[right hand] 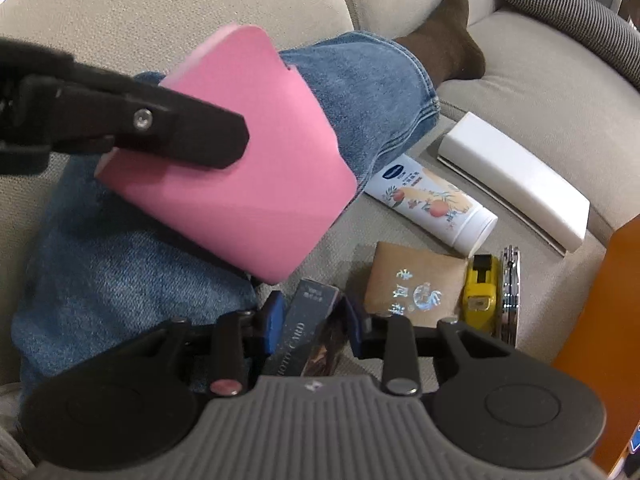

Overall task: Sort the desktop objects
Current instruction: 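Lift and carry the card wallet and card box over the orange box with both grippers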

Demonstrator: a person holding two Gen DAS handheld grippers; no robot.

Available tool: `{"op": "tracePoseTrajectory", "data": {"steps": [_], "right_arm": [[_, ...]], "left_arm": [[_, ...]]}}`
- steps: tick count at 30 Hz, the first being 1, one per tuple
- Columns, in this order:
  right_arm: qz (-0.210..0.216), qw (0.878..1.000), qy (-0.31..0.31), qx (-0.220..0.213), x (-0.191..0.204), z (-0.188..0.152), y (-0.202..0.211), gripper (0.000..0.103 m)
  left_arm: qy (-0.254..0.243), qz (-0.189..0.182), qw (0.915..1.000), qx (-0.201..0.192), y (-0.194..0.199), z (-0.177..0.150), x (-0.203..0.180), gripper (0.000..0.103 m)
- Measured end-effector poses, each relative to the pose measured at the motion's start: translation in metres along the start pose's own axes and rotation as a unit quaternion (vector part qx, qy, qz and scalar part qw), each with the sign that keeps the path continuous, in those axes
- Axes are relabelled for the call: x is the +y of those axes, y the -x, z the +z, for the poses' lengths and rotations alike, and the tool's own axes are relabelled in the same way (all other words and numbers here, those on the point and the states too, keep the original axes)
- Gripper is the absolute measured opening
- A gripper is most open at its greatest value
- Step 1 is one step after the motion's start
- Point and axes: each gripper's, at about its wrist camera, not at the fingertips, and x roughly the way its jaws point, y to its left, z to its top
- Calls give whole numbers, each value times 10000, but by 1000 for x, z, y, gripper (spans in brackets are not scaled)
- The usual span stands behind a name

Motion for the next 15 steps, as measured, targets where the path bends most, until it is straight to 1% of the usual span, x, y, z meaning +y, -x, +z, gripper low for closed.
{"op": "tracePoseTrajectory", "data": {"steps": [2, 6, 10, 15], "right_arm": [[15, 10000, -34, -22, -1, -1, 4, 29], [128, 9998, -65, -131, -3, -4, 21, 25], [193, 9990, -119, -393, -8, -7, 46, 24], [210, 9949, -530, -827, -29, -11, 82, 24]], "left_arm": [[21, -13, 10000, -21, 2, -1, 0, 19], [54, -13, 10000, -76, 8, -4, -1, 19], [104, 7, 9998, -141, 12, -3, -2, 19], [34, 18, 9999, -164, 13, -2, -10, 19]]}}
